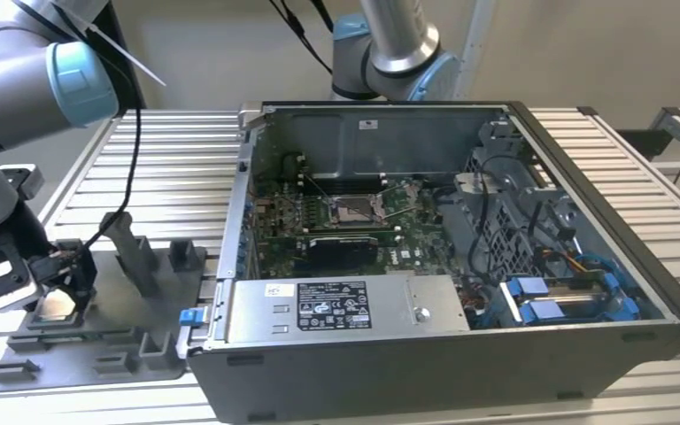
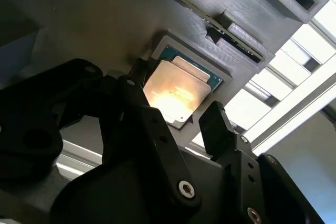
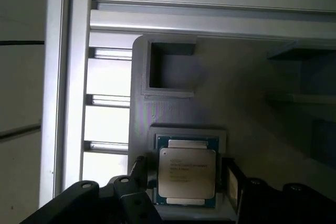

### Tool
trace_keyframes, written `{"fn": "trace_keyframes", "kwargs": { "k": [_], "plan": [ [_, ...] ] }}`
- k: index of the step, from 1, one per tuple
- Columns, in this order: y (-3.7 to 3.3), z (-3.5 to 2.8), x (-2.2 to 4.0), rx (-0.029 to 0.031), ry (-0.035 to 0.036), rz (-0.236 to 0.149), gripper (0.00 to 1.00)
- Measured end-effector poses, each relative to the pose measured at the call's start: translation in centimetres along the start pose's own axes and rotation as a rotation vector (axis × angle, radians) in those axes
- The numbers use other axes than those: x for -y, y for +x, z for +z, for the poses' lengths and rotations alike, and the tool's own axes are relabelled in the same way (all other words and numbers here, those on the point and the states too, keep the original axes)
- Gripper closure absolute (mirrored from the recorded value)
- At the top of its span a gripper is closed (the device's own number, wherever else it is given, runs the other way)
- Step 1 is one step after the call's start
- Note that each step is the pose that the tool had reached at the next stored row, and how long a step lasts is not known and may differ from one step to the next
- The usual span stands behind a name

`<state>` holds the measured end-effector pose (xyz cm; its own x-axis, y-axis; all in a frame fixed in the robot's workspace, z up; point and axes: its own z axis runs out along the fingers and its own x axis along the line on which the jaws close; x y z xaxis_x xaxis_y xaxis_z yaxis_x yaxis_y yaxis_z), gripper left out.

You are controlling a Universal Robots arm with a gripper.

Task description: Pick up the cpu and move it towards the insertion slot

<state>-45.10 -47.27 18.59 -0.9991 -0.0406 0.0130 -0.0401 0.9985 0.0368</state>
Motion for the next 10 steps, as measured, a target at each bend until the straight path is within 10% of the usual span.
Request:
{"fn": "trace_keyframes", "kwargs": {
  "k": [8,9,10],
  "plan": [
    [0.0,-0.24,-0.01,0.0,-0.0001,0.0,0.0],
    [0.0,-0.24,-0.01,0.0,-0.0001,0.0,1.0],
    [0.01,-0.25,-0.01,-0.0001,0.0,0.0,1.0]
  ]
}}
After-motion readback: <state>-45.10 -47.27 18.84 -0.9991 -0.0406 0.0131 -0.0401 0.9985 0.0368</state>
